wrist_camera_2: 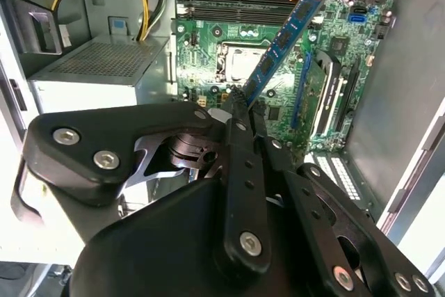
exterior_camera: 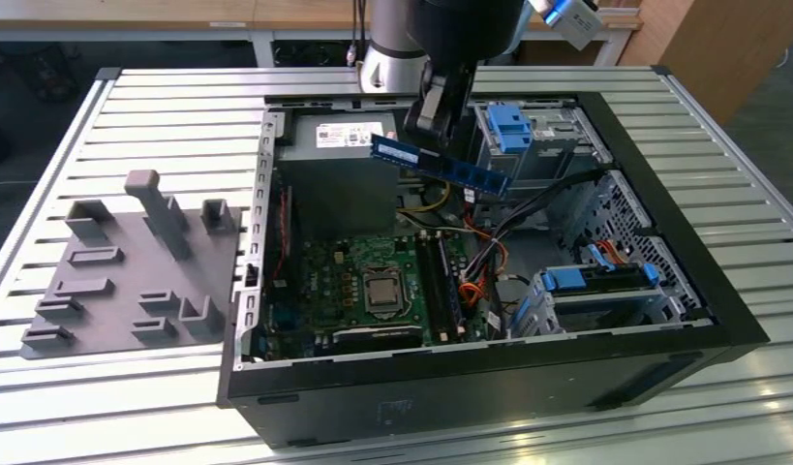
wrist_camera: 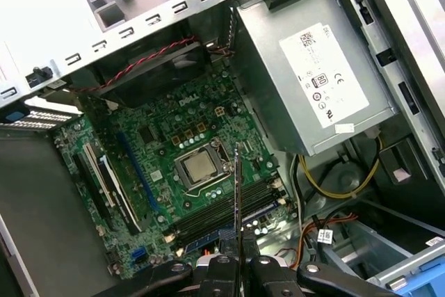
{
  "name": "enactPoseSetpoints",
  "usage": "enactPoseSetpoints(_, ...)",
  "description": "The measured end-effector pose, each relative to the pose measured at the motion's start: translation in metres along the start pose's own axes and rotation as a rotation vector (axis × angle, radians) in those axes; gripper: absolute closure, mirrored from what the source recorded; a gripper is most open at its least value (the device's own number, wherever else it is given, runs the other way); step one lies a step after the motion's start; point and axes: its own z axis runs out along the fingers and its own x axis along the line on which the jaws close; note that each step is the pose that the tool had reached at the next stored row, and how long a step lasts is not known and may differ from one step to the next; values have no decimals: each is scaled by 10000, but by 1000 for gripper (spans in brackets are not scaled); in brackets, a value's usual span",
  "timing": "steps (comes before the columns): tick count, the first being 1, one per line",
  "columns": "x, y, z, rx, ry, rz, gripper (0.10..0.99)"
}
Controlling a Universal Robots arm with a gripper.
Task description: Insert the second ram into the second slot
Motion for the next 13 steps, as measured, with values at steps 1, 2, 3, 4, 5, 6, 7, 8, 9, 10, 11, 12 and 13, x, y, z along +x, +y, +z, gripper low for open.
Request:
enactPoseSetpoints(1, 0, 0, 0, 1, -2, 40, 949)
enactPoseSetpoints(2, 0, 0, 0, 2, -4, 80, 949)
enactPoseSetpoints(3, 0, 0, 0, 2, -5, 120, 949)
enactPoseSetpoints(4, 0, 0, 1, 3, -7, 160, 949)
enactPoseSetpoints(5, 0, 0, 1, 3, -8, 196, 949)
enactPoseSetpoints(6, 0, 0, 1, 4, -10, 232, 949)
enactPoseSetpoints(7, 0, 0, 0, 4, -10, 267, 949)
enactPoseSetpoints(8, 0, 0, 1, 5, -12, 301, 949)
enactPoseSetpoints(9, 0, 0, 1, 6, -13, 337, 949)
enactPoseSetpoints(10, 0, 0, 1, 6, -15, 371, 949)
enactPoseSetpoints(11, 0, 0, 1, 6, -16, 402, 949)
enactPoseSetpoints(12, 0, 0, 1, 7, -18, 433, 949)
enactPoseSetpoints(13, 0, 0, 1, 7, -18, 464, 949)
